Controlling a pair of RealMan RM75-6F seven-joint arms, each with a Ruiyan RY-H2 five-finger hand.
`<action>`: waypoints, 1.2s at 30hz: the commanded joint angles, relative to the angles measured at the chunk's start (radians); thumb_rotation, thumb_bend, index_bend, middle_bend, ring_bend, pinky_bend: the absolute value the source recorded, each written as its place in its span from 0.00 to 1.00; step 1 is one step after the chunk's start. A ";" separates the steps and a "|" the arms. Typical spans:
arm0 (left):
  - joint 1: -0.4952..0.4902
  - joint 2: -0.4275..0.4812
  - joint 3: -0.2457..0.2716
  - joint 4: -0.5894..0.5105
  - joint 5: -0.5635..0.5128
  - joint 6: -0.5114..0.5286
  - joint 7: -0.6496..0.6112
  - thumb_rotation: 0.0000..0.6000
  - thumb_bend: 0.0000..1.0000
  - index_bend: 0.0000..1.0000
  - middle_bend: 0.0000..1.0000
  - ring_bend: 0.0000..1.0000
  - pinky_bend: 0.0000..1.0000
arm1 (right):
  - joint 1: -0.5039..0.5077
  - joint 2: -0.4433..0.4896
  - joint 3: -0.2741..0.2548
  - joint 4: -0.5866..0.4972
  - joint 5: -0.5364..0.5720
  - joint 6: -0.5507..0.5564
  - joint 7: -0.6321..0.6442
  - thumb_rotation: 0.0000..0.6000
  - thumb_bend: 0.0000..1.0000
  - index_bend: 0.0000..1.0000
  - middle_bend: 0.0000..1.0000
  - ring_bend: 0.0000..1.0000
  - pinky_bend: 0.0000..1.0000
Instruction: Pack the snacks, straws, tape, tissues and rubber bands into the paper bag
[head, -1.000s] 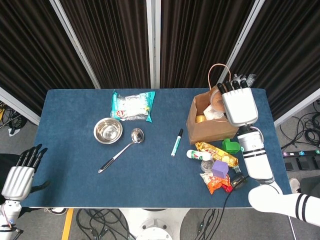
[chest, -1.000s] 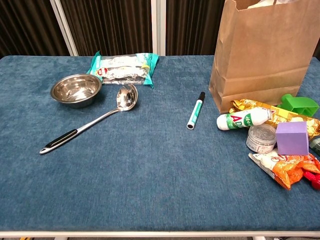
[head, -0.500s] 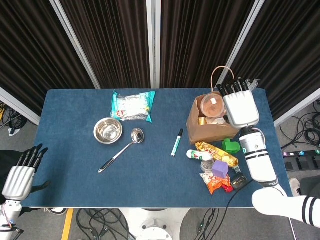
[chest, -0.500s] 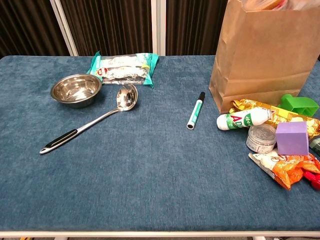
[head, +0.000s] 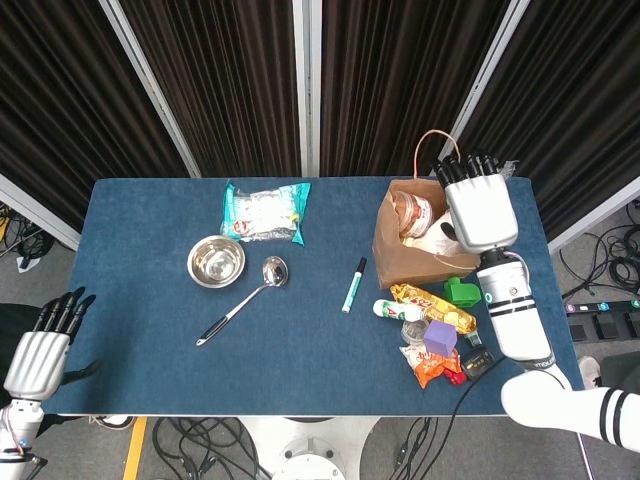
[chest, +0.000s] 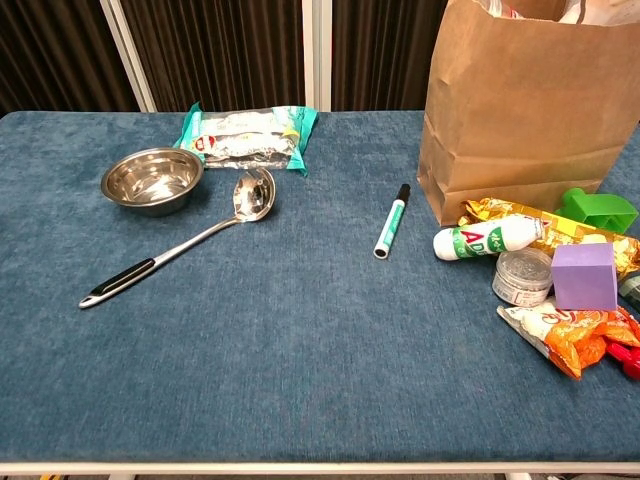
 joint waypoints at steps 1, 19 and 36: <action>0.001 0.000 0.000 -0.001 0.000 0.001 0.001 1.00 0.16 0.07 0.05 0.00 0.12 | -0.018 -0.041 0.021 0.035 -0.133 0.071 0.126 1.00 0.00 0.18 0.24 0.14 0.15; -0.005 0.004 -0.003 -0.014 0.004 0.001 0.012 1.00 0.16 0.07 0.05 0.00 0.12 | -0.358 0.154 -0.267 -0.058 -0.791 0.210 0.949 1.00 0.00 0.19 0.24 0.13 0.15; -0.009 0.006 -0.002 -0.040 0.013 0.003 0.035 1.00 0.16 0.07 0.05 0.00 0.12 | -0.665 -0.114 -0.506 0.537 -0.906 0.348 1.102 1.00 0.00 0.20 0.23 0.12 0.15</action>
